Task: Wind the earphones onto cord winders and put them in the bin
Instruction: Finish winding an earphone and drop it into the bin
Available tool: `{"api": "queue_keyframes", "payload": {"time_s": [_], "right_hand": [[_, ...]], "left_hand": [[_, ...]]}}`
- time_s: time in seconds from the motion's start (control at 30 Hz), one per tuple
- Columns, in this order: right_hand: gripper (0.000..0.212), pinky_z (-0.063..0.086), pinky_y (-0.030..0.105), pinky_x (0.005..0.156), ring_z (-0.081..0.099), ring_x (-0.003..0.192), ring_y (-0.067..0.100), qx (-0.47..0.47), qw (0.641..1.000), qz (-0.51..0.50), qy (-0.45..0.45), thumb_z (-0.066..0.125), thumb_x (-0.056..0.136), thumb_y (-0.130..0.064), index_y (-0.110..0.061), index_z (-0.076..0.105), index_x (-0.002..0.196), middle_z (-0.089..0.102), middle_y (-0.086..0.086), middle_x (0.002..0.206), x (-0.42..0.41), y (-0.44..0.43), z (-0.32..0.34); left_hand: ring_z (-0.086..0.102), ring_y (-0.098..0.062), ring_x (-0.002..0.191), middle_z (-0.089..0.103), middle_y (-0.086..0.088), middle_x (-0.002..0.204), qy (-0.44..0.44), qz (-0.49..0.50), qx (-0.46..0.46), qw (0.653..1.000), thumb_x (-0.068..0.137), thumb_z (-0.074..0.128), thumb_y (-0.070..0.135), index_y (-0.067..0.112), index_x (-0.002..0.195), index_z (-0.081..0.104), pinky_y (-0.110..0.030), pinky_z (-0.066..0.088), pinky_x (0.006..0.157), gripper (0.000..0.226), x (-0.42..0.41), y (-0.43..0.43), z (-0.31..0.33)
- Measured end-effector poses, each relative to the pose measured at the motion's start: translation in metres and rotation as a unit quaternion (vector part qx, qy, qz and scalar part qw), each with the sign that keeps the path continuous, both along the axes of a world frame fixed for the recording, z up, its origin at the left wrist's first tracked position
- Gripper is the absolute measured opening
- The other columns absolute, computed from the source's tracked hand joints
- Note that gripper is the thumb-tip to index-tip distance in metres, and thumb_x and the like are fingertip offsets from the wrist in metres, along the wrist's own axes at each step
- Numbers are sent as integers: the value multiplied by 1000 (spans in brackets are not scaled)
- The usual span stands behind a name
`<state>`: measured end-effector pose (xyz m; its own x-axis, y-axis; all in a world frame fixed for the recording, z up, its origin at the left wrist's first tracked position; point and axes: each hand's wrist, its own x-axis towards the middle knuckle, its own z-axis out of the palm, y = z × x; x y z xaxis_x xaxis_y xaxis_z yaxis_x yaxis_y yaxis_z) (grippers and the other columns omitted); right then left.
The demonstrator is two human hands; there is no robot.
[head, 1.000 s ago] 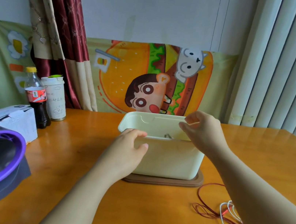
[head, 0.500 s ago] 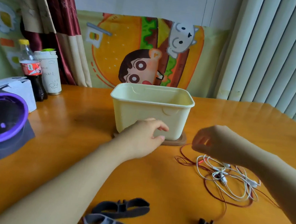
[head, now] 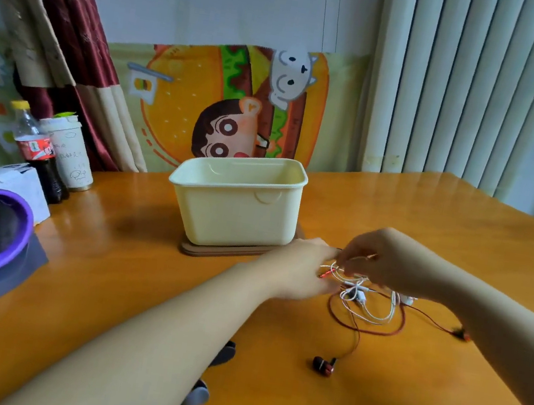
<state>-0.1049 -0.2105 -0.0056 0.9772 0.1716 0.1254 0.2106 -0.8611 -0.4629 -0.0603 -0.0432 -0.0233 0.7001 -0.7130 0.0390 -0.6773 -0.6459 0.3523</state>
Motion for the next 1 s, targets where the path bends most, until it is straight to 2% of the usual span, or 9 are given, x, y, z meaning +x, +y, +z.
{"api": "queue_keyframes", "payload": {"time_s": [0.1, 0.17, 0.23, 0.37, 0.5, 0.63, 0.8, 0.9, 1.0], "right_hand": [[16, 41, 11, 49, 58, 56, -4, 80, 996, 7, -45, 56, 94, -24, -20, 71, 91, 68, -7, 70, -2, 7, 26], [23, 35, 9, 44, 50, 46, -5, 136, 989, 5, -62, 53, 95, -29, -16, 71, 89, 66, -5, 66, -1, 12, 39], [28, 33, 12, 43, 45, 43, -1, 173, 981, -12, -82, 51, 95, -36, -18, 71, 88, 66, -3, 65, 2, 12, 53], [27, 35, 17, 49, 47, 54, 6, 166, 978, -43, -122, 55, 92, -37, -15, 71, 89, 59, -1, 64, 11, 13, 65], [24, 42, 30, 55, 54, 63, 16, 116, 986, -44, -108, 66, 85, -36, -13, 71, 90, 63, 3, 72, 21, 15, 58], [23, 34, 19, 50, 46, 56, 9, 38, 993, -76, -84, 59, 92, -29, -10, 71, 94, 60, -1, 68, 35, 18, 38], [38, 26, 23, 45, 31, 48, 12, 246, 960, -131, 9, 42, 99, -33, -8, 69, 92, 40, 2, 57, 46, 20, 23], [42, 25, 24, 43, 27, 47, 13, 258, 955, -146, 31, 38, 101, -34, -6, 68, 91, 34, 2, 55, 49, 28, 19], [49, 25, 24, 45, 29, 51, 14, 247, 954, -170, 21, 33, 102, -38, -7, 68, 88, 33, 3, 58, 53, 36, 19]], "left_hand": [[57, -18, 109, 62, 1, 111, 53, 32, -122, 991, 99, 52, 30, 26, 103, 64, -35, 47, 96, 14, 4, -3, 8], [63, -9, 95, 67, 5, 95, 87, 54, -233, 967, 104, 42, 26, 26, 87, 61, -30, 49, 90, 25, 8, 1, 16], [63, -8, 70, 62, 5, 70, 131, 78, -359, 921, 106, 34, 17, 18, 82, 57, -22, 49, 78, 32, 12, 7, 34], [43, -9, 44, 39, 9, 45, 198, 134, -535, 810, 106, 29, 14, 11, 83, 53, -34, 54, 72, 34, 26, 38, 65], [30, -4, 41, 32, 11, 46, 147, 180, -546, 805, 106, 30, 15, 12, 84, 55, -23, 44, 54, 34, 37, 78, 76], [31, -8, 50, 33, 5, 59, 99, 232, -522, 814, 105, 36, 18, 13, 86, 59, -23, 34, 56, 30, 44, 120, 68], [43, -11, 67, 45, 0, 76, 91, 323, -510, 792, 100, 51, 13, 12, 101, 63, -30, 50, 71, 12, 48, 170, 50], [46, -13, 69, 47, -3, 80, 98, 357, -461, 807, 99, 54, 13, 12, 104, 64, -32, 55, 75, 11, 49, 188, 37], [48, -15, 68, 45, -4, 76, 130, 370, -515, 762, 101, 52, 19, 9, 109, 62, -39, 55, 85, 17, 48, 197, 29]]}}
